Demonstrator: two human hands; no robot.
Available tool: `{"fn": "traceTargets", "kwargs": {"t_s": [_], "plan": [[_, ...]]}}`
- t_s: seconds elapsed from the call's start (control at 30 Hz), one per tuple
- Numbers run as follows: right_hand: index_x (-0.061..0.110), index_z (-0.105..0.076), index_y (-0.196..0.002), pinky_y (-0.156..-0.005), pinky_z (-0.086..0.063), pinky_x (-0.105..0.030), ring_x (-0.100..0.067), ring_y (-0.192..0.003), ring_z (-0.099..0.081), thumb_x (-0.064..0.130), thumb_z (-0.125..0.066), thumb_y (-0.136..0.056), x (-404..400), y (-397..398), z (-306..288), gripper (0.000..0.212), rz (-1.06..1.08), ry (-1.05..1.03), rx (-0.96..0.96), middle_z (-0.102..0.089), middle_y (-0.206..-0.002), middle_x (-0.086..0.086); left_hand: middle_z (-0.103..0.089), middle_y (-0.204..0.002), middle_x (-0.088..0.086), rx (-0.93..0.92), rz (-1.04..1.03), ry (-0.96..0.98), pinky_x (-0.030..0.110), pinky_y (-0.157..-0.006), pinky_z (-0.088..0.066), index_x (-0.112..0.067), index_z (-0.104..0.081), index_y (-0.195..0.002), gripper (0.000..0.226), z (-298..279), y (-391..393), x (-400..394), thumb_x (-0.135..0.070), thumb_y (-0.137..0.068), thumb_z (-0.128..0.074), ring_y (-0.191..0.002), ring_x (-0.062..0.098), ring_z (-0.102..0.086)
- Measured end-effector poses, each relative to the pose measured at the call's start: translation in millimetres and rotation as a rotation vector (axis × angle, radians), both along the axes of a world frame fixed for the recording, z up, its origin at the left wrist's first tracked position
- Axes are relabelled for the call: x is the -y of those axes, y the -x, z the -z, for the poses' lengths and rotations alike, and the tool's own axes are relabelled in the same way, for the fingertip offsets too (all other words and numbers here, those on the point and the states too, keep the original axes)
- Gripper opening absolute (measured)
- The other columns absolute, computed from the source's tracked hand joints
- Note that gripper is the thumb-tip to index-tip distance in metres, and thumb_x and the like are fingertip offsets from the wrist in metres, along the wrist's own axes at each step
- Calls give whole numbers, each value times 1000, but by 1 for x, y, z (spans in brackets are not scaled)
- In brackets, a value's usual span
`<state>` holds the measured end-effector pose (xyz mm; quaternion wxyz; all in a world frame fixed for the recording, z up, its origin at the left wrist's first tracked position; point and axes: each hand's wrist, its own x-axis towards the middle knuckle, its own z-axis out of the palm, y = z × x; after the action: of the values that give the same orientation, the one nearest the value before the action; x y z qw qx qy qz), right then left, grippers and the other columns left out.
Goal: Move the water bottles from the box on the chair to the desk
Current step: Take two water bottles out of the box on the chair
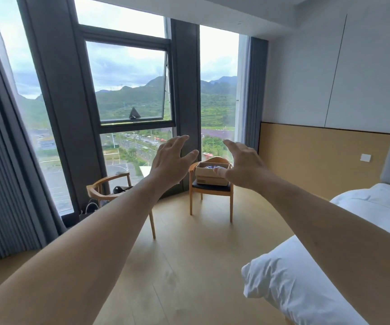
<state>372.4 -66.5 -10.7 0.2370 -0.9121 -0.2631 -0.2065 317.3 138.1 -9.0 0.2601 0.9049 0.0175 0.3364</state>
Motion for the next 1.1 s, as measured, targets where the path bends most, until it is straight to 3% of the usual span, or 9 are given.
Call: {"fn": "traceTargets", "kwargs": {"t_s": [0.47, 0.73, 1.1], "plan": [[29, -21, -154, -111, -36, -50, -32, -142, -32, 48, -70, -83, -39, -255, -16, 88, -13, -9, 20, -34, -158, -5, -37, -158, -5, 25, -19, 8, 45, -113, -26, -34, -39, -148, 58, -10, -264, -40, -54, -94, -48, -145, 22, -29], [28, -23, -153, -110, -37, -50, -32, -141, -33, 49, -70, -83, -70, -372, -1, 87, -4, 2, -21, -35, -157, -5, -36, -158, -4, -14, -1, 17, 45, -112, -27, -35, -39, -149, 57, 7, -390, -67, -52, -95, -50, -145, 22, -28], [29, -22, -154, -108, -39, -50, -32, -140, -33, 49, -70, -84, -139, -589, 13, 87, 86, 3, -33, -37, -155, -7, -39, -156, -7, -17, 83, 21, 47, -112, -28, -39, -40, -147, 63, 17, -627, -143, -60, -89, -47, -144, 21, -29]]}}
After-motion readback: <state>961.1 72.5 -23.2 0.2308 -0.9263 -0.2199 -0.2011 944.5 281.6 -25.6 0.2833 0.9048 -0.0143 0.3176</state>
